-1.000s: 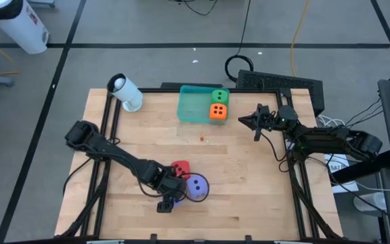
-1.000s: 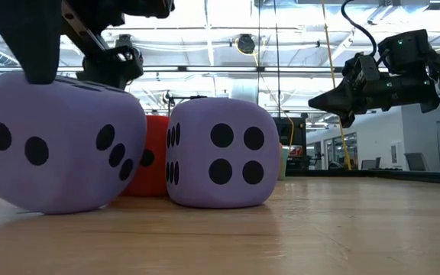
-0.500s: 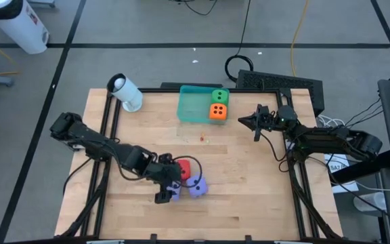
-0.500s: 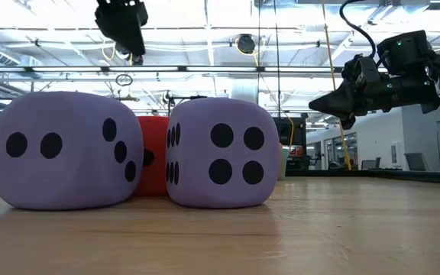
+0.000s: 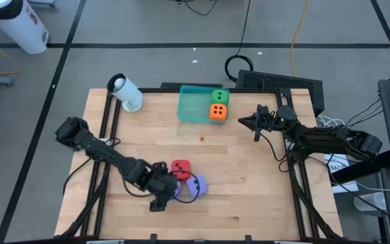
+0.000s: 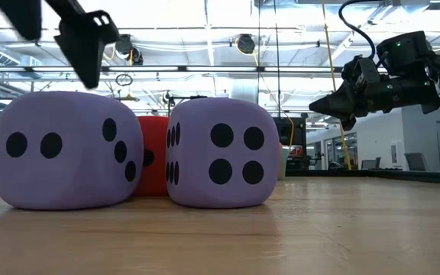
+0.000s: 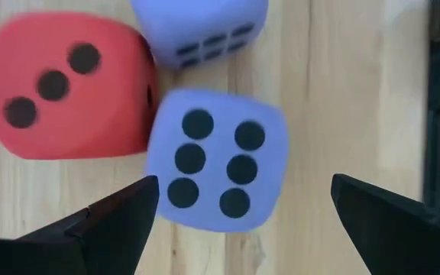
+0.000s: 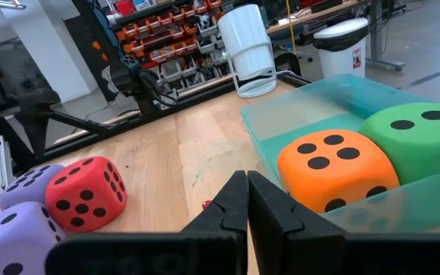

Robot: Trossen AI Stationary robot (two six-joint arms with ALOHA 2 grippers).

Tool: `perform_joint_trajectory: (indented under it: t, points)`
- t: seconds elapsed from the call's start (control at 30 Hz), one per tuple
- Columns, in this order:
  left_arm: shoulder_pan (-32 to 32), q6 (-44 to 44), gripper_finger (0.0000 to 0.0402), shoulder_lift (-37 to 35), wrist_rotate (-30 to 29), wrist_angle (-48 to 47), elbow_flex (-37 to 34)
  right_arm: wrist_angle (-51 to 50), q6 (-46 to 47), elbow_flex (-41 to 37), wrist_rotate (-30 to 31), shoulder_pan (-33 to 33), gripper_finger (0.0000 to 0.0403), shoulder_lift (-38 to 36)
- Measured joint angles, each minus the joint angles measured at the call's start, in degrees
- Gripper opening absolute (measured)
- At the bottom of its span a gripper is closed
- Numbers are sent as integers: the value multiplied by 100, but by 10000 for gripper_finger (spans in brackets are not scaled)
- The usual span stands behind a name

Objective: Pick & Place Dice
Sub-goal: Put the left large violet die into the blue bin

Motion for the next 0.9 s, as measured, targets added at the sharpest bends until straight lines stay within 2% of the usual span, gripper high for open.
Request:
perform_joint_trajectory:
  t: [0.43,0.7,0.9]
  points:
    - [11,805,397,1115,-61,-1265,962,-42,39,0,2,2,0,1]
    - [118,520,397,1053,67,-1291,967,-47,44,0,2,2,0,0]
    - [96,665,397,974,83,-1361,1225,-49,44,0,2,1,0,1]
